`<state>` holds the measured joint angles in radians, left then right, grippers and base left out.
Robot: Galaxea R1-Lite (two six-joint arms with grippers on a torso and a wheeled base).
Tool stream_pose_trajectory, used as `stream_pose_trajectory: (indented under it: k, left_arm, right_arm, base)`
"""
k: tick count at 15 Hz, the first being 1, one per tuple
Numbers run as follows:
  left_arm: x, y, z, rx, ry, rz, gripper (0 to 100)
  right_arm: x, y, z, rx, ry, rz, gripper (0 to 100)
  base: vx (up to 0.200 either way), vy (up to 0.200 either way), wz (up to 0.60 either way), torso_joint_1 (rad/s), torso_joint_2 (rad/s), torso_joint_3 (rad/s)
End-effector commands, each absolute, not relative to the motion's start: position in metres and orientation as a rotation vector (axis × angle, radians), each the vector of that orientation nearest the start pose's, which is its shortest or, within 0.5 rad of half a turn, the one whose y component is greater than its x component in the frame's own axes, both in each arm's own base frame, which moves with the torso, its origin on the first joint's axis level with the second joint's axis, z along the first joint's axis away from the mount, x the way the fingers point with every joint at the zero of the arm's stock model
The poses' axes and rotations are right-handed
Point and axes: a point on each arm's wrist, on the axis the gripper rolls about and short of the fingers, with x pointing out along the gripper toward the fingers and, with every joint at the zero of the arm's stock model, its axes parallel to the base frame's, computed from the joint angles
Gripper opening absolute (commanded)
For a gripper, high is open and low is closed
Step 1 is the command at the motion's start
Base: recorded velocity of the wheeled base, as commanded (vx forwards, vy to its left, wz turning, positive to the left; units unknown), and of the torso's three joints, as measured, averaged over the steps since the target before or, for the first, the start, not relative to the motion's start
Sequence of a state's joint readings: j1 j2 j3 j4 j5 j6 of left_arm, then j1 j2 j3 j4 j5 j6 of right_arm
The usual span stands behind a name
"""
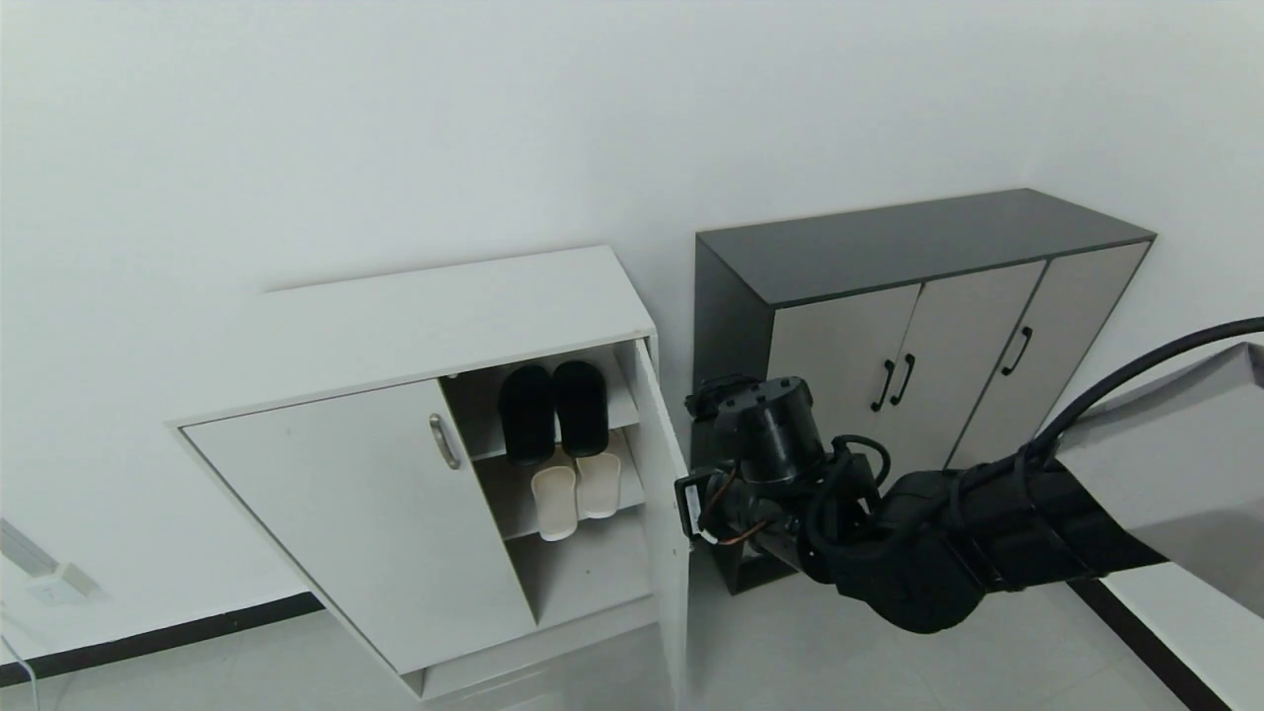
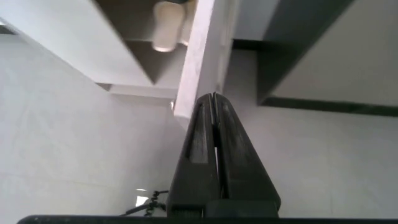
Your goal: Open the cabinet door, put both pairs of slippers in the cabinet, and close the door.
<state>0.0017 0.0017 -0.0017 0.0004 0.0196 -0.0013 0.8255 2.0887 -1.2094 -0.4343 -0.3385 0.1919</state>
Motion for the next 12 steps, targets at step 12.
stream_pose_trajectory:
  k: [12]
  left_arm:
    - [-0.023, 0.000, 0.076, -0.002, 0.000, 0.021, 0]
  right_arm:
    - [0.237, 0.296, 0.195, -0.011, 0.264, 0.592, 0]
  base:
    - [0.000, 0.000, 0.15, 0.001, 0.00, 0.001]
